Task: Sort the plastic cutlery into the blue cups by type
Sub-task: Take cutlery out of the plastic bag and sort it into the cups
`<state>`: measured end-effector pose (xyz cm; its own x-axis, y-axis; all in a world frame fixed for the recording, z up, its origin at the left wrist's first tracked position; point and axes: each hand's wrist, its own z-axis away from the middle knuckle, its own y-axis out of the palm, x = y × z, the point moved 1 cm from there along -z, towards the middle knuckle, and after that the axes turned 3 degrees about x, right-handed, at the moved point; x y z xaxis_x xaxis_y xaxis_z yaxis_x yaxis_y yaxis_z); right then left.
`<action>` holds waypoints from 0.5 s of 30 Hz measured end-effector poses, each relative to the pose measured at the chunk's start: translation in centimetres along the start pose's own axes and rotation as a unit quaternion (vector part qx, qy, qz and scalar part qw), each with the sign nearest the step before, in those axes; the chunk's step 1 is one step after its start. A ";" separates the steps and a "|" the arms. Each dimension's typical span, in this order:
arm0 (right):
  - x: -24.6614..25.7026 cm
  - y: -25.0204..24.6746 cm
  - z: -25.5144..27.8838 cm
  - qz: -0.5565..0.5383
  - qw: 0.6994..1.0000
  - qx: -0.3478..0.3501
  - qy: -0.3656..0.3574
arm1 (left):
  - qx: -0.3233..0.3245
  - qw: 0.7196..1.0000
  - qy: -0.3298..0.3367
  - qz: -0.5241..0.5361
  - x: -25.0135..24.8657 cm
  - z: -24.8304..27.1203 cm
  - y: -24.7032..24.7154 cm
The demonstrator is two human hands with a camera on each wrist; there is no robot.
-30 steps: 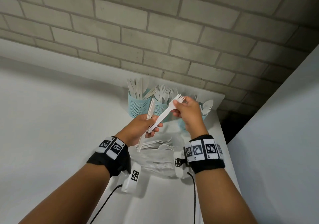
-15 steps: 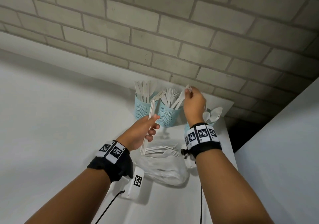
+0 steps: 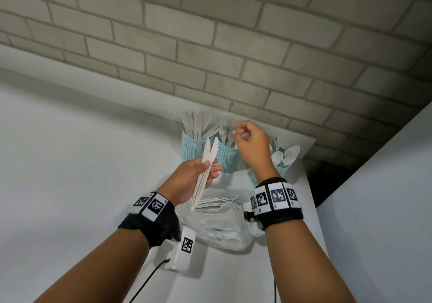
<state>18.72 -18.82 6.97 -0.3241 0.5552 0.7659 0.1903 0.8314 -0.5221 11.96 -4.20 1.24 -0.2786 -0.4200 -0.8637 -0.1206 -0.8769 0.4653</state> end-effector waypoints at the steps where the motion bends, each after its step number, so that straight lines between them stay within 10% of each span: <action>1: 0.2 0.0 0.2 -0.012 0.999 0.038 0.003 | 0.001 1.000 0.002 0.000 0.0 0.1 0.1; 8: 0.6 1.5 1.8 -0.104 0.950 0.278 0.094 | -0.002 0.998 0.006 -0.070 -0.4 0.7 0.8; 15: 1.8 1.5 0.4 -0.180 0.938 0.261 0.138 | 0.016 0.997 -0.004 -0.077 -0.6 0.6 0.4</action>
<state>18.10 -16.56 7.39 -0.0141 0.2846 0.9585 -0.3893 0.8814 -0.2674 11.51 -4.14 2.02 -0.2616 -0.2784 -0.9241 -0.1921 -0.9233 0.3325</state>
